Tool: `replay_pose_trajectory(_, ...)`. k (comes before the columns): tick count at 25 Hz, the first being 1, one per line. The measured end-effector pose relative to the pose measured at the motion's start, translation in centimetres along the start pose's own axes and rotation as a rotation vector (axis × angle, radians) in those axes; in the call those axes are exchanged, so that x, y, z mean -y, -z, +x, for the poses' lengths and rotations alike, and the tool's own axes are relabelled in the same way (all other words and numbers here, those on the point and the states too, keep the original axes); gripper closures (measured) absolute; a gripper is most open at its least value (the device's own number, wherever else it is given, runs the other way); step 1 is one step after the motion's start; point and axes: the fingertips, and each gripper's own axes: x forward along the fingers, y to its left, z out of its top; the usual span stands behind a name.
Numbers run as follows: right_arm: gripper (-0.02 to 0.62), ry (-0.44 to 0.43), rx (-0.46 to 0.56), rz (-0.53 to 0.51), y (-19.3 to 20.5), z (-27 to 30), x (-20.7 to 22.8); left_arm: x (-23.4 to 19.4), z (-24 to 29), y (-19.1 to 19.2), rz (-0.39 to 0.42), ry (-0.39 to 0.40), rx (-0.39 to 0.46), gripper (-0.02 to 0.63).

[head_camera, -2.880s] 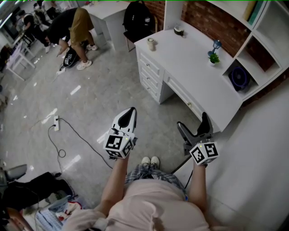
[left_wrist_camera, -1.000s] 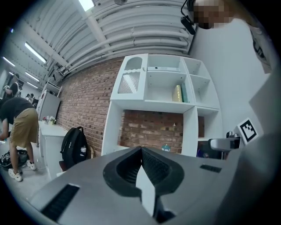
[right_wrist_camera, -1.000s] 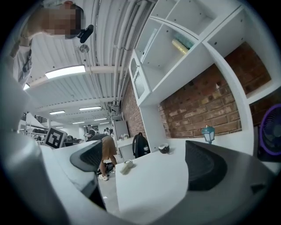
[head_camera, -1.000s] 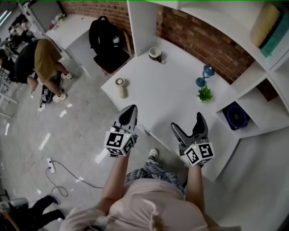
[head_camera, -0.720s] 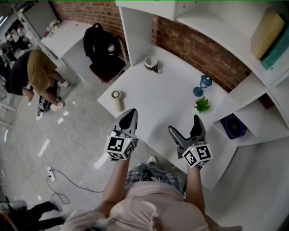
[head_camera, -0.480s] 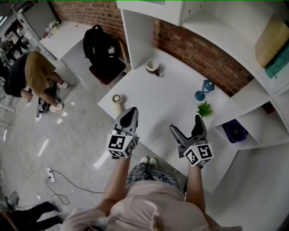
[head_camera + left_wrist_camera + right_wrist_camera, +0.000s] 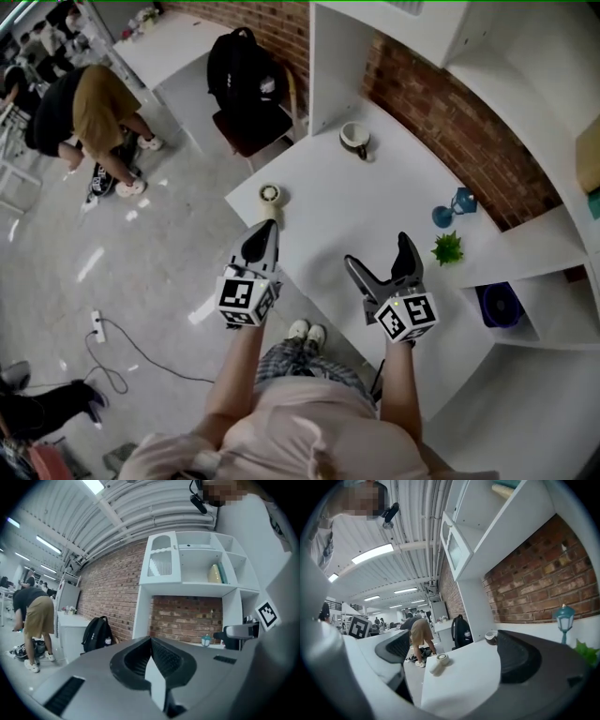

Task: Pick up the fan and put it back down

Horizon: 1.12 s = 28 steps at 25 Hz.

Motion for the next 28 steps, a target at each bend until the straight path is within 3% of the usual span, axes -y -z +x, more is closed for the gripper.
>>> replay_pose_trajectory(6, 0.021, -0.170, -0.054, 0.006, 2.5, 6.4, -6.2, -6.3, -4.6, 1.8, -0.035, -0.153, -0.026, 0.578)
replay_pose_trajectory(11, 0.023, -0.242, -0.124, 0.000, 5.5, 11.4, -10.3, -9.7, -5.3, 3.2, -0.048, -0.195, -0.039, 0.578)
replay_pose_trajectory(20, 0.030, -0.180, -0.236, -0.018, 9.6, 20.5, -10.9, -14.7, -0.9, 5.4, -0.083, -0.210, -0.062, 0.578)
replay_pose_trajectory(28, 0.122, -0.047, -0.408, -0.032, 16.2, 25.5, -9.2, -18.6, 2.2, 8.6, -0.074, -0.259, -0.120, 0.578)
